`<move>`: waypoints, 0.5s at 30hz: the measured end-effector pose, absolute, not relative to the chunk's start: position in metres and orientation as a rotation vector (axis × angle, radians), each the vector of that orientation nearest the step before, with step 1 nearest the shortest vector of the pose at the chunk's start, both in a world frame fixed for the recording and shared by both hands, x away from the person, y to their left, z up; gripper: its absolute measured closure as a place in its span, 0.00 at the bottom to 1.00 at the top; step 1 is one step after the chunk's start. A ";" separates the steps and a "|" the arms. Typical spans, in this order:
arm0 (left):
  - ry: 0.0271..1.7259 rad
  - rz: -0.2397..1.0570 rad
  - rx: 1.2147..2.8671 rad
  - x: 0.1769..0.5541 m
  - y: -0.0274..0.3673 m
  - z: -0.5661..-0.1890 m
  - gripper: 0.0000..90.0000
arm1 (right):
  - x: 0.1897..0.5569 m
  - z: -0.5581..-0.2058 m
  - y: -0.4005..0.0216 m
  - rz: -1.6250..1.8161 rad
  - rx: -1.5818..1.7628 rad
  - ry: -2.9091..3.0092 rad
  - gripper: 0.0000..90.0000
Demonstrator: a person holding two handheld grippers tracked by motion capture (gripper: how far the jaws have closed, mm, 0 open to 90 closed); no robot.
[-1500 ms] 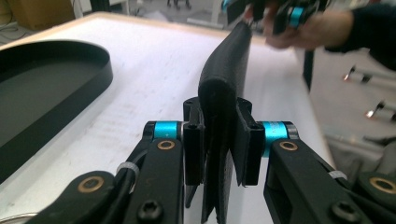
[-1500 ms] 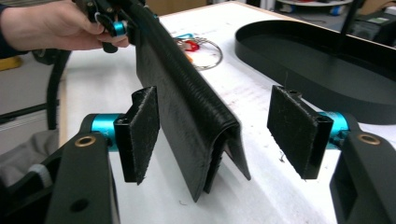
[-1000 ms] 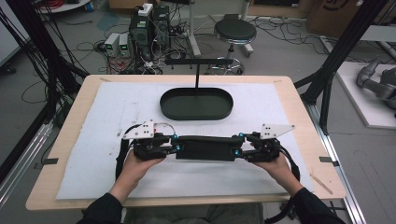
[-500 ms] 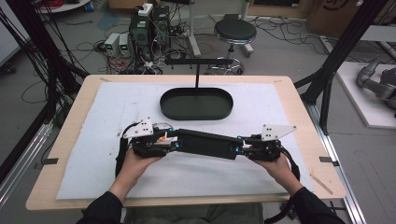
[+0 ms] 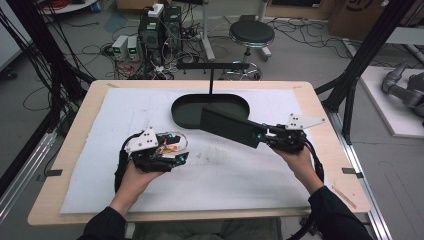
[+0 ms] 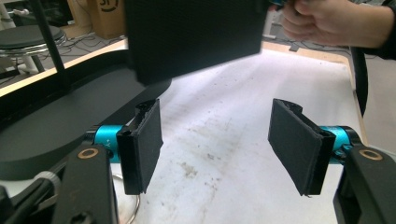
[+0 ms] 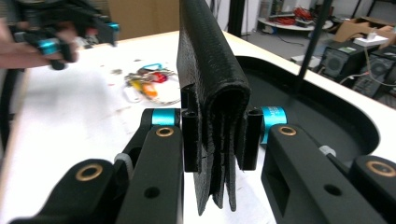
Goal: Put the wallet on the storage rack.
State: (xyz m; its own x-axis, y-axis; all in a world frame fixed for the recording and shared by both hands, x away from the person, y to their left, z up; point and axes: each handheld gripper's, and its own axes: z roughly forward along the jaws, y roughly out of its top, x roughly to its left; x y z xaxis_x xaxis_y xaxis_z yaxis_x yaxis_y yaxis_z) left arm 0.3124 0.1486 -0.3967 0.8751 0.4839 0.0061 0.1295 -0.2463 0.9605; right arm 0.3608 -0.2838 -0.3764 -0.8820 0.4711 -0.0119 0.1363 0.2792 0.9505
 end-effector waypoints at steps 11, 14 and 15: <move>0.498 0.399 1.807 0.294 0.172 -0.397 0.35 | 0.404 -0.368 -0.258 1.566 0.566 2.242 0.85; 0.506 0.412 1.808 0.290 0.178 -0.399 0.35 | 0.416 -0.369 -0.250 1.560 0.570 2.246 0.85; 0.509 0.414 1.809 0.288 0.180 -0.400 0.35 | 0.419 -0.371 -0.247 1.564 0.570 2.243 0.85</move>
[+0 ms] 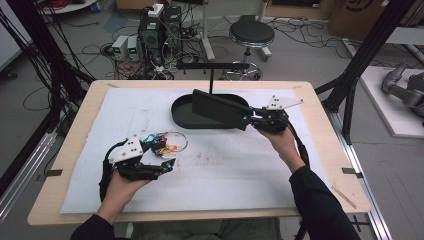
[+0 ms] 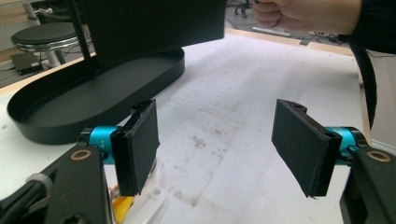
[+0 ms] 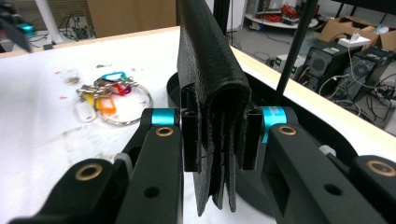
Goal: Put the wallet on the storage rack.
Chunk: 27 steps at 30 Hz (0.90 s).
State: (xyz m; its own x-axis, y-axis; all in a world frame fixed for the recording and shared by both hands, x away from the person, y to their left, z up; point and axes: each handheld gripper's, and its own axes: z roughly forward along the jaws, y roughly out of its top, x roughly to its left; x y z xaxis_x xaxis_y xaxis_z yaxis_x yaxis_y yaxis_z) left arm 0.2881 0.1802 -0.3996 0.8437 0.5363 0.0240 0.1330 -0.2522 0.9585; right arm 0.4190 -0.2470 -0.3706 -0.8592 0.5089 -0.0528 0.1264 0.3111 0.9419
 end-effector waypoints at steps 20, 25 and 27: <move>0.528 0.454 1.787 0.277 0.199 -0.407 0.35 | 0.482 -0.394 -0.204 1.465 0.655 2.289 0.85; 0.523 0.461 1.796 0.275 0.200 -0.409 0.35 | 0.489 -0.402 -0.203 1.422 0.664 2.271 0.85; 0.521 0.454 1.795 0.276 0.199 -0.409 0.35 | 0.492 -0.405 -0.205 1.421 0.681 2.266 0.85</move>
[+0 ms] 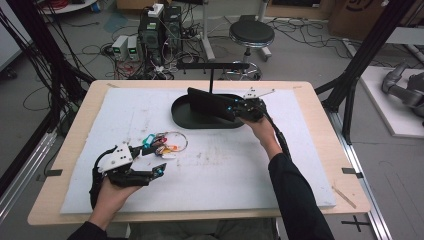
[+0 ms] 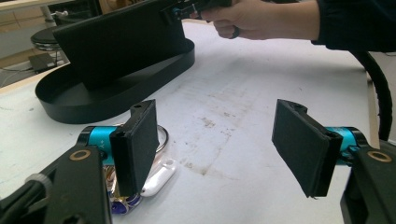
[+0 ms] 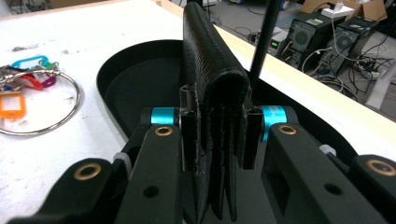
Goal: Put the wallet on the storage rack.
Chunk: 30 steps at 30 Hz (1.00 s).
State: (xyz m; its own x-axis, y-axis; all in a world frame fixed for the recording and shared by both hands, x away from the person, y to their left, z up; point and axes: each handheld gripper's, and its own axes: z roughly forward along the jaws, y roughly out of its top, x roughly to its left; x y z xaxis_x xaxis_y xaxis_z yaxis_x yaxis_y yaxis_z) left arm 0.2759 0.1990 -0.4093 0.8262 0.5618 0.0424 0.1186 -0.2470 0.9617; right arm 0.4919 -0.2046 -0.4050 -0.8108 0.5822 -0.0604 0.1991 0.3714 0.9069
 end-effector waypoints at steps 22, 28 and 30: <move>0.508 0.443 1.838 0.279 0.195 -0.414 0.35 | 0.499 -0.413 -0.218 1.270 0.852 2.232 0.58; 0.508 0.445 1.842 0.280 0.195 -0.413 0.34 | 0.496 -0.408 -0.222 1.251 0.889 2.195 0.53; 0.506 0.445 1.839 0.280 0.194 -0.413 0.35 | 0.495 -0.406 -0.224 1.265 0.878 2.200 0.52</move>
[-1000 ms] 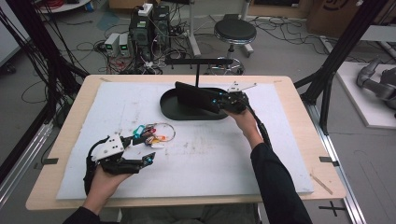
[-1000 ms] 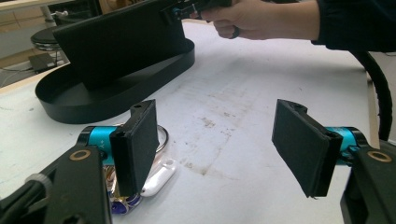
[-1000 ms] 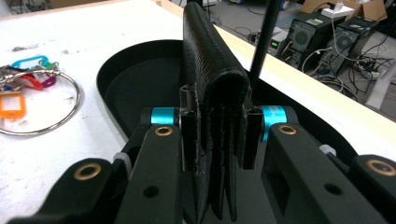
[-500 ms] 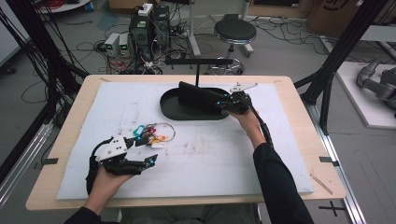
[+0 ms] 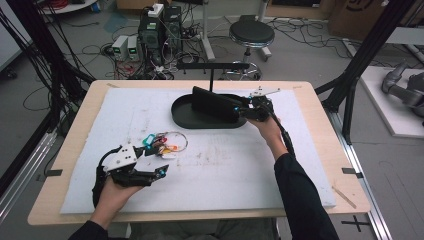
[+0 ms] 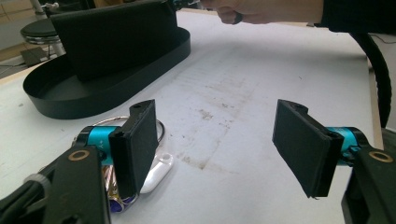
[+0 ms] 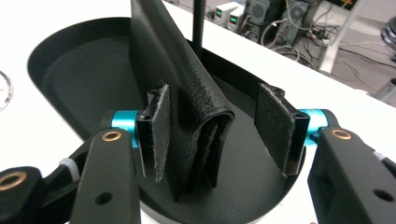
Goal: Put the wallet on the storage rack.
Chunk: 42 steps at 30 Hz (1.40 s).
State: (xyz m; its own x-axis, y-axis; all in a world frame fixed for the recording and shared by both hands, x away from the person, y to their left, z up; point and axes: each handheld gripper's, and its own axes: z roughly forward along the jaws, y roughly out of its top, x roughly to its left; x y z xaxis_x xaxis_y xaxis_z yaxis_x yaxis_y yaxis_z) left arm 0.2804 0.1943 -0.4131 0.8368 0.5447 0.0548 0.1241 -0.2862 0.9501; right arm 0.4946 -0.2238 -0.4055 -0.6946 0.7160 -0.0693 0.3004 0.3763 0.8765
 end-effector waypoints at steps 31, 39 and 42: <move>0.513 0.448 1.861 0.311 0.181 -0.409 0.34 | 0.414 -0.356 -0.287 1.420 0.836 2.105 0.42; 0.520 0.451 1.862 0.318 0.179 -0.410 0.34 | 0.384 -0.361 -0.316 1.455 0.871 2.053 0.41; 0.522 0.451 1.865 0.321 0.179 -0.410 0.34 | 0.373 -0.365 -0.324 1.465 0.883 2.038 0.41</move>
